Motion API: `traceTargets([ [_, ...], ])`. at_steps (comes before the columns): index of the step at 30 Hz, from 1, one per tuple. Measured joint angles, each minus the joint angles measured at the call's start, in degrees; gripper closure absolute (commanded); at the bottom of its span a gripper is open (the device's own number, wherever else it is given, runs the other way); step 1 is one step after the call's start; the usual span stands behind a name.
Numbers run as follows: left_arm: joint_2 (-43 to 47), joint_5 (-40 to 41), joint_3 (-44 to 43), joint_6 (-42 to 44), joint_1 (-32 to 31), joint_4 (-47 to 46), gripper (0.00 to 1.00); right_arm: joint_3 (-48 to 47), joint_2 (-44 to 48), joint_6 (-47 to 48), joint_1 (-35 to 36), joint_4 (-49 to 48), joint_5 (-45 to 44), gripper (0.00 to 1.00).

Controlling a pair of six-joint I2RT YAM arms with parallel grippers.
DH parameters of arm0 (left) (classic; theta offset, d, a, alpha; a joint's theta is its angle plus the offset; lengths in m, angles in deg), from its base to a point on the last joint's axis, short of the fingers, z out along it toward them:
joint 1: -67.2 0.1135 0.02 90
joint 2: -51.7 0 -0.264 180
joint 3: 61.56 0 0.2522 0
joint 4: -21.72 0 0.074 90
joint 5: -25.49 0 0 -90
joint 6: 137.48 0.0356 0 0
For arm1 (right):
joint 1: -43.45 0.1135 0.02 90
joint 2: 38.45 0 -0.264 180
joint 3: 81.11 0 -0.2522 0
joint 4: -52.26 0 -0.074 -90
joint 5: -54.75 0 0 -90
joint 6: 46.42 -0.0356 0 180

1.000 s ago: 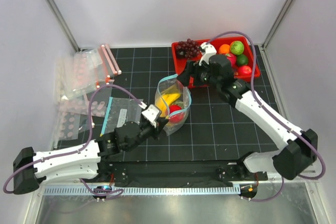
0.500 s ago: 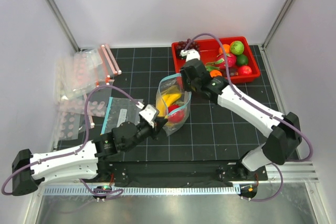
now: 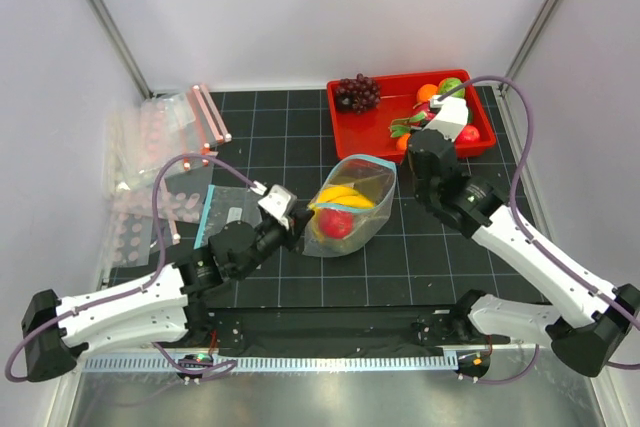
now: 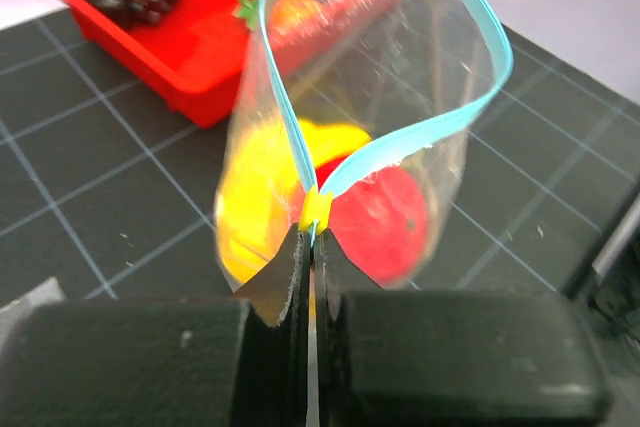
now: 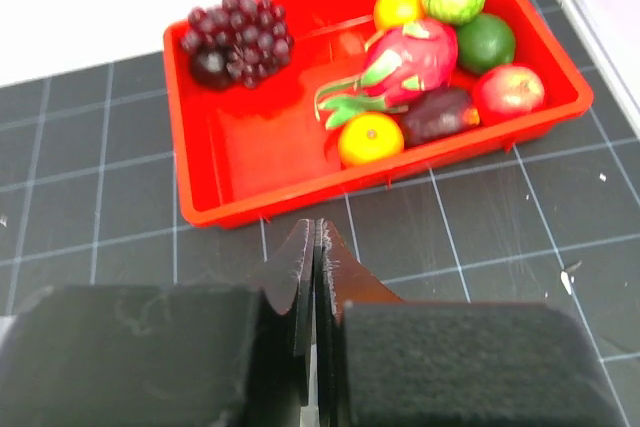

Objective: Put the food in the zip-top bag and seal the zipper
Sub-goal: Zip the zipper food storage bag at the center of the board.

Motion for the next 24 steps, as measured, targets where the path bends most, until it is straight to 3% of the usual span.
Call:
traceTargets([
  [2, -1.2, -1.0, -0.7, -0.2, 2.1, -1.3, 1.0, 0.9, -0.5, -0.6, 0.0, 0.0, 0.0, 0.85],
  [3, -2.2, -1.6, -0.9, -0.2, 3.2, -2.4, 1.0, 1.5, -0.9, -0.7, 0.0, -0.2, 0.3, 0.72],
  [5, -3.8, -2.6, -1.0, -0.1, 3.9, -3.9, 1.0, 3.1, -1.1, 0.2, 0.0, -1.2, 3.0, 0.59],
  [6, -4.3, -3.0, -1.0, 0.0, 3.9, -4.3, 1.0, 3.8, -0.9, 0.8, 0.0, -1.8, 4.3, 0.42],
  [9, -5.0, -3.9, -0.7, 0.4, 3.9, -6.0, 1.0, 7.1, 1.0, 4.1, 0.0, -4.7, 12.2, 0.3],
  [14, -3.3, -4.7, 1.8, 1.1, 4.0, -8.2, 1.0, 8.7, 2.0, 8.7, 0.0, -8.4, 21.4, 0.28],
  [20, 0.3, -5.0, 4.5, 1.2, 4.0, -8.8, 1.0, 5.9, -3.3, 11.9, 0.0, -8.0, 27.3, 0.28],
  [24, 0.5, -5.0, 4.6, 1.2, 4.0, -8.8, 1.0, 4.7, -6.4, 13.0, 0.0, -6.0, 30.3, 0.35],
])
